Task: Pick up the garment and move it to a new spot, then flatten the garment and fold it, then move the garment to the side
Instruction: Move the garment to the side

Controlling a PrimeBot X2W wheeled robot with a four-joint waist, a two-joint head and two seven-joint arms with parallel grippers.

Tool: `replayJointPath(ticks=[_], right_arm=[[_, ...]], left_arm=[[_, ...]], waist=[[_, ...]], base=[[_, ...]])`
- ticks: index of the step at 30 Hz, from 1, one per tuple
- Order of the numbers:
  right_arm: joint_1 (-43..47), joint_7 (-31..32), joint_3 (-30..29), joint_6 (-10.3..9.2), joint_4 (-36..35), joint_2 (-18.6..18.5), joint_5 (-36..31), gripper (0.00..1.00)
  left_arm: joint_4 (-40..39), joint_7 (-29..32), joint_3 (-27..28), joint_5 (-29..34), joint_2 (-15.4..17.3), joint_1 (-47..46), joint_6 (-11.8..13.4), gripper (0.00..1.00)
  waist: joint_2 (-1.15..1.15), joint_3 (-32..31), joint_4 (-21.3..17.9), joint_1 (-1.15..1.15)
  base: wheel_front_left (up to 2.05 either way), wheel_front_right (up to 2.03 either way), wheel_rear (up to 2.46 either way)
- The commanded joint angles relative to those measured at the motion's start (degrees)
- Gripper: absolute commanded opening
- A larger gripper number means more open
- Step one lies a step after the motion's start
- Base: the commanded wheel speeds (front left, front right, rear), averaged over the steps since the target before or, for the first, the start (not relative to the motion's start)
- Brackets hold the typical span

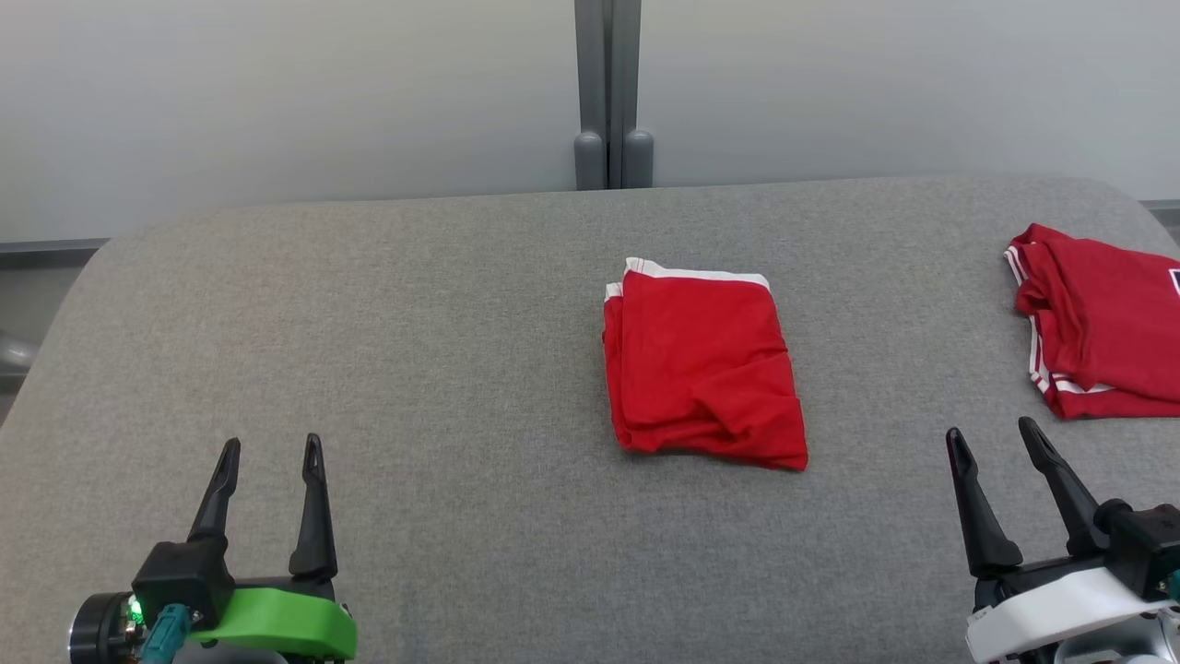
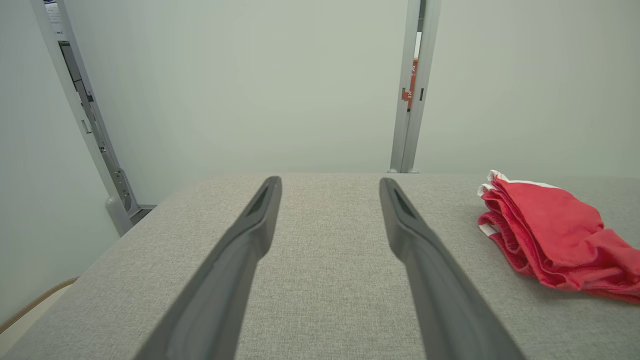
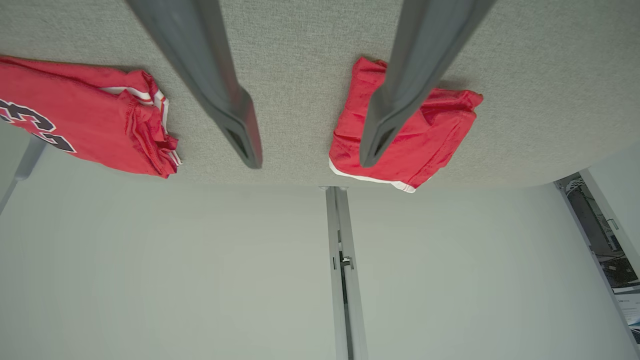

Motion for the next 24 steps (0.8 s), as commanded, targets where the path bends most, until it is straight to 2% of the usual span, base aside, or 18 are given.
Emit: replayJointPath(ticks=[1,12,24], right_arm=[[0.9,0.3,-0.2,-0.05,-0.4,0.1,-0.1,1.00],[1.1,1.4,-0.6,-0.05,-1.0,0.2,-0.4,1.00],[0.9,1.8,-0.5,-0.05,-0.8,0.0,-0.3,1.00]], left_arm=[[-0.6,0.5,0.0,0.2,0.5,0.6,0.1,1.00],[-3.2,4.3,-0.9,0.3,1.2,1.2,0.9,1.00],[-4.4,5.5,-1.2,-0.2,1.7,1.3,1.7,1.00]], waist=[[0.00,0.0,0.1,0.00],[0.00,0.4,0.3,0.00],[0.00,0.5,0.3,0.00]], base=[[0.00,0.00,0.00],[0.00,0.00,0.00],[0.00,0.00,0.00]])
